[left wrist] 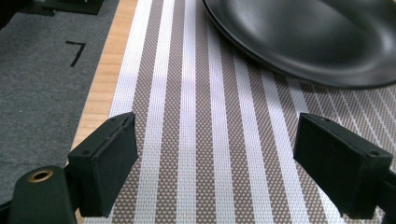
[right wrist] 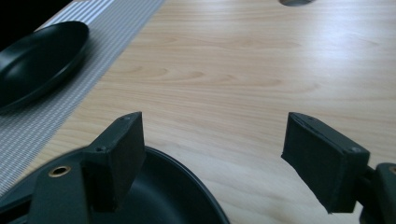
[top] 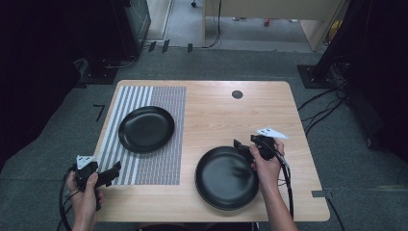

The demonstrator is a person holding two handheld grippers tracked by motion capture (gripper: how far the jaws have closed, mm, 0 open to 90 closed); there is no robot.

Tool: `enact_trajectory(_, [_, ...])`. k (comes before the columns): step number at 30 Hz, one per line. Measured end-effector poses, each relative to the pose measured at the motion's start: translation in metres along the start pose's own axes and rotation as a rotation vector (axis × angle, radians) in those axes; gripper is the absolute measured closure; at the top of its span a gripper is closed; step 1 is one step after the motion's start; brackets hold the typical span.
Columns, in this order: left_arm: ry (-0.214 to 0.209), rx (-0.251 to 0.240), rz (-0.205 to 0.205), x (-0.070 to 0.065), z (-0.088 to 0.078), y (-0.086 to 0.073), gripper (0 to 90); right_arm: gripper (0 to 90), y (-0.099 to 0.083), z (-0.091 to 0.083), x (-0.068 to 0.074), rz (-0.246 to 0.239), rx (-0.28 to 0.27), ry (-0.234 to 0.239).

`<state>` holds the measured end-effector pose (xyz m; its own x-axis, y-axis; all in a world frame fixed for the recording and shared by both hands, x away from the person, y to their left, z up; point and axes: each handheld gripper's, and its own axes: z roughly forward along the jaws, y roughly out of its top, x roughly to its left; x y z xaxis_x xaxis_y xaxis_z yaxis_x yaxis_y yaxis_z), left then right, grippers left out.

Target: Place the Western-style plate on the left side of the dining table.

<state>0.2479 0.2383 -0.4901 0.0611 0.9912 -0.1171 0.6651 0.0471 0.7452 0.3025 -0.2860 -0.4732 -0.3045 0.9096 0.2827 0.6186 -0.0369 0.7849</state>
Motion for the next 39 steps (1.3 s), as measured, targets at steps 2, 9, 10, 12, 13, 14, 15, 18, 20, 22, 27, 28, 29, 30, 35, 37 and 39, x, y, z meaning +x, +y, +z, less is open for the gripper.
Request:
enact_trajectory(2, [0.001, 0.002, 0.005, -0.001, 0.000, -0.002, 13.5, 20.6, -0.006, -0.006, -0.009, 0.005, -0.004, -0.018])
enact_trajectory(9, [0.013, 0.001, 0.020, 0.000, 0.000, -0.005, 13.4, 20.4, -0.026, -0.026, -0.036, 0.044, -0.007, -0.072])
enact_trajectory(10, [0.014, 0.002, 0.021, 0.000, 0.000, -0.006, 13.4, 20.4, -0.028, -0.029, -0.040, 0.047, -0.006, -0.078])
enact_trajectory(12, [0.015, 0.001, 0.021, 0.001, 0.000, -0.007, 13.4, 20.4, -0.033, -0.035, -0.047, 0.060, -0.007, -0.092])
enact_trajectory(13, [0.016, 0.004, 0.023, 0.001, 0.000, -0.007, 13.4, 20.4, -0.035, -0.039, -0.051, 0.068, -0.008, -0.101])
enact_trajectory(14, [0.017, 0.009, 0.029, 0.002, 0.000, -0.007, 13.5, 20.4, -0.036, -0.041, -0.054, 0.068, -0.008, -0.107])
enact_trajectory(15, [0.019, 0.008, 0.030, 0.002, 0.000, -0.008, 13.4, 20.3, -0.038, -0.044, -0.057, 0.067, -0.005, -0.116])
enact_trajectory(18, [0.025, 0.009, 0.042, 0.002, 0.000, -0.010, 13.3, 20.2, -0.043, -0.051, -0.064, 0.064, -0.001, -0.137])
enact_trajectory(20, [0.026, 0.010, 0.042, 0.003, -0.001, -0.010, 13.3, 20.1, -0.046, -0.056, -0.069, 0.073, 0.001, -0.149])
enact_trajectory(22, [0.027, 0.011, 0.045, 0.004, -0.001, -0.011, 13.3, 20.1, -0.050, -0.060, -0.074, 0.075, 0.004, -0.160])
enact_trajectory(27, [0.037, 0.023, 0.062, 0.006, 0.000, -0.014, 13.2, 20.0, -0.059, -0.070, -0.086, 0.090, 0.013, -0.192])
enact_trajectory(28, [0.036, 0.025, 0.065, 0.006, 0.001, -0.015, 13.3, 20.0, -0.061, -0.072, -0.088, 0.096, 0.015, -0.198])
enact_trajectory(29, [0.035, 0.025, 0.065, 0.007, 0.001, -0.016, 13.2, 20.0, -0.064, -0.075, -0.091, 0.095, 0.016, -0.206])
enact_trajectory(30, [0.034, 0.029, 0.069, 0.007, 0.002, -0.017, 13.0, 20.0, -0.065, -0.077, -0.094, 0.097, 0.019, -0.212])
enact_trajectory(35, [0.039, 0.041, 0.087, 0.006, 0.005, -0.021, 12.2, 19.8, -0.075, -0.087, -0.103, 0.093, 0.028, -0.243])
enact_trajectory(37, [0.039, 0.044, 0.098, 0.006, 0.005, -0.022, 11.9, 19.6, -0.079, -0.091, -0.107, 0.097, 0.029, -0.252])
enact_trajectory(39, [0.039, 0.047, 0.104, 0.005, 0.006, -0.023, 11.8, 19.6, -0.083, -0.095, -0.110, 0.100, 0.036, -0.264])
